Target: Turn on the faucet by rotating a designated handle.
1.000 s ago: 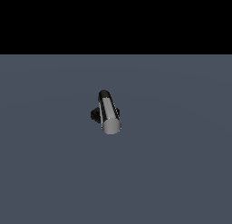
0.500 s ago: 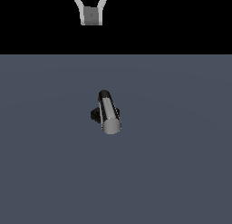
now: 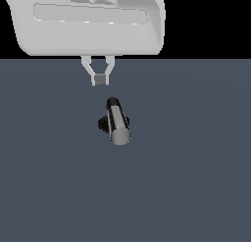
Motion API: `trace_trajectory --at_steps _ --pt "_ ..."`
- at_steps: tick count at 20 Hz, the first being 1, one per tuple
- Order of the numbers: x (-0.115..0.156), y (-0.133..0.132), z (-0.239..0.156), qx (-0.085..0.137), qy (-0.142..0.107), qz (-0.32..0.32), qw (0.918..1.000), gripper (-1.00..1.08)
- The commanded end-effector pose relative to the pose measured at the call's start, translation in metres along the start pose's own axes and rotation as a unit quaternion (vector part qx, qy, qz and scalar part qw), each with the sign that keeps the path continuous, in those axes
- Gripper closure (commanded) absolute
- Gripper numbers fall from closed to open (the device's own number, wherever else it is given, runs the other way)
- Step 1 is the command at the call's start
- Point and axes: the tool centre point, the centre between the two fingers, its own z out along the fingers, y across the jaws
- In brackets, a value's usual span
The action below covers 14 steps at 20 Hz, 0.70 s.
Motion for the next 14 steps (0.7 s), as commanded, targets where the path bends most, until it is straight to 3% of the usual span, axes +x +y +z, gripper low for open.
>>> trace_trajectory --at_steps 1,14 --pt "0.006 -0.001 0.020 0.000 0.000 -0.005 1.0000 1.08" --pt "0.037 -0.009 0.111 0.001 -0.004 -0.029 0.9996 1.08"
